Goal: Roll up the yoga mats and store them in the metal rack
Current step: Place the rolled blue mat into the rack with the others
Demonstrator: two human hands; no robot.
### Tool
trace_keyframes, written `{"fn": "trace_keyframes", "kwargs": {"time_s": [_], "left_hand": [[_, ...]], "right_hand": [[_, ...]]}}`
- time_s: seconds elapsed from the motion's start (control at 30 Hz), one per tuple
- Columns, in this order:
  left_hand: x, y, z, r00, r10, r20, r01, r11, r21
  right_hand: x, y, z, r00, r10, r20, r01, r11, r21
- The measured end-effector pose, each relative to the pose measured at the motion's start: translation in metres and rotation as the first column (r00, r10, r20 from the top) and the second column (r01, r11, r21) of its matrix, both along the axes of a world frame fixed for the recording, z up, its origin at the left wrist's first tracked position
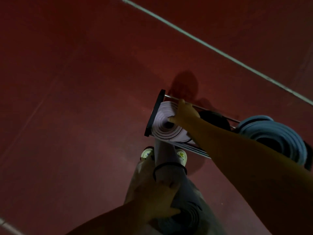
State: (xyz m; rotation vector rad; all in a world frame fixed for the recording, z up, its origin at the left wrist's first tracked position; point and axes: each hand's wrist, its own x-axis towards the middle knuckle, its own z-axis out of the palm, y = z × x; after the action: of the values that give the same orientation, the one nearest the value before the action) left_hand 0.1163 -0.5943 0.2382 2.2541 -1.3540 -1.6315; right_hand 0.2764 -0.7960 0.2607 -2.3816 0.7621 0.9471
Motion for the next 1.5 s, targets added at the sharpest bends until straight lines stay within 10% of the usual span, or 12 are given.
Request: {"fn": "trace_keyframes", "kwargs": {"time_s": [0.1, 0.17, 0.23, 0.3, 0.33, 0.43, 0.7, 1.33, 1.5], "left_hand": [[0.022, 0.001, 0.003, 0.985, 0.154, 0.080, -0.149, 0.987, -0.063], [0.050, -0.005, 0.021, 0.848, 0.530, 0.027, -0.525, 0.846, -0.094], [0.085, -0.018, 0.031, 0.454, 0.890, 0.031, -0.867, 0.449, -0.216], [0.125, -0.033, 0.029, 0.006, 0.999, 0.039, -0.897, 0.023, -0.441], [0.145, -0.041, 0.027, -0.082, 0.997, 0.008, -0.902, -0.071, -0.426], [0.184, -0.068, 0.012, 0.125, 0.992, -0.028, -0.982, 0.120, -0.145], [0.207, -0.074, 0.003, 0.448, 0.860, 0.244, -0.856, 0.491, -0.162], [0.198, -0.078, -0.005, 0.305, 0.947, -0.102, -0.952, 0.306, -0.003], [0.188, -0.085, 0.000, 0.154, 0.955, -0.254, -0.985, 0.167, 0.031]], "right_hand": [[0.005, -0.006, -0.011, 0.998, 0.046, -0.042, -0.045, 0.999, 0.021], [0.007, -0.006, -0.014, 0.998, 0.055, -0.035, -0.054, 0.998, 0.038], [0.008, -0.004, -0.014, 0.998, 0.061, -0.025, -0.060, 0.997, 0.043], [0.007, -0.005, -0.013, 0.995, 0.096, -0.008, -0.095, 0.994, 0.050], [0.006, -0.006, -0.013, 0.994, 0.111, 0.014, -0.112, 0.992, 0.050], [0.000, -0.010, -0.013, 0.996, 0.058, 0.069, -0.065, 0.993, 0.101], [-0.010, -0.026, -0.010, 0.996, 0.084, 0.044, -0.087, 0.993, 0.076], [-0.059, -0.073, 0.043, 0.958, 0.000, 0.285, -0.092, 0.947, 0.309], [-0.048, -0.061, 0.028, 0.954, -0.003, 0.299, -0.097, 0.943, 0.318]]}}
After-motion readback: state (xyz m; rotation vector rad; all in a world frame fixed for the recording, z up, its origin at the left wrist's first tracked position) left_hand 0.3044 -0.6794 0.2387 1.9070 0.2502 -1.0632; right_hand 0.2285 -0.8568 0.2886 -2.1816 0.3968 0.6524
